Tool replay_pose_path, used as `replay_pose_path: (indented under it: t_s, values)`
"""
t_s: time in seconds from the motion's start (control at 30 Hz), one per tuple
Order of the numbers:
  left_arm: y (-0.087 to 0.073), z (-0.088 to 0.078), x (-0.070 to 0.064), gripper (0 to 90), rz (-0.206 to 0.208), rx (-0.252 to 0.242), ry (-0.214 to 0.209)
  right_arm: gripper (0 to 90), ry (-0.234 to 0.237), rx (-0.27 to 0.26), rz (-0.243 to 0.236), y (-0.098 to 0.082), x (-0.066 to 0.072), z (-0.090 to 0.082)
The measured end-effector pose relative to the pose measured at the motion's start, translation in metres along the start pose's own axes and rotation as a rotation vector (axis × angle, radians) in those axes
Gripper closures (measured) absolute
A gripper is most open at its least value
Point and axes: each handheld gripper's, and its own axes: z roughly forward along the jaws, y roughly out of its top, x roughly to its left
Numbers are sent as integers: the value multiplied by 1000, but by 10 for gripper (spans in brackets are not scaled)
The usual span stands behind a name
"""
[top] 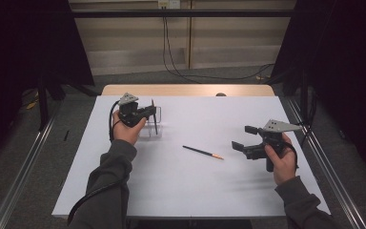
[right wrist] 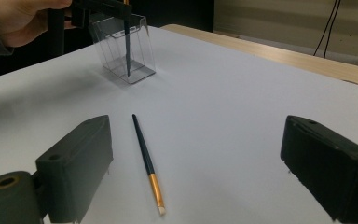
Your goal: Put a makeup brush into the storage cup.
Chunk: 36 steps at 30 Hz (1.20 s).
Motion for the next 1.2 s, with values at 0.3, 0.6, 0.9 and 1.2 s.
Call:
replay_pose_path:
  t_s: [0.3,0.6,0.9,1.2]
  values:
    - [-1,2,-1,828,0,5,3,86,2,1,-3,0,0,0]
    - [-3,4,-2,826,4,11,-5,86,4,0,-4,1,1,0]
    - [-3,3,-2,812,8,16,2,86,5,0,-5,1,1,-1]
    - [1,-2,-5,758,3,-3,-13,85,3,-1,-6,1,1,-1]
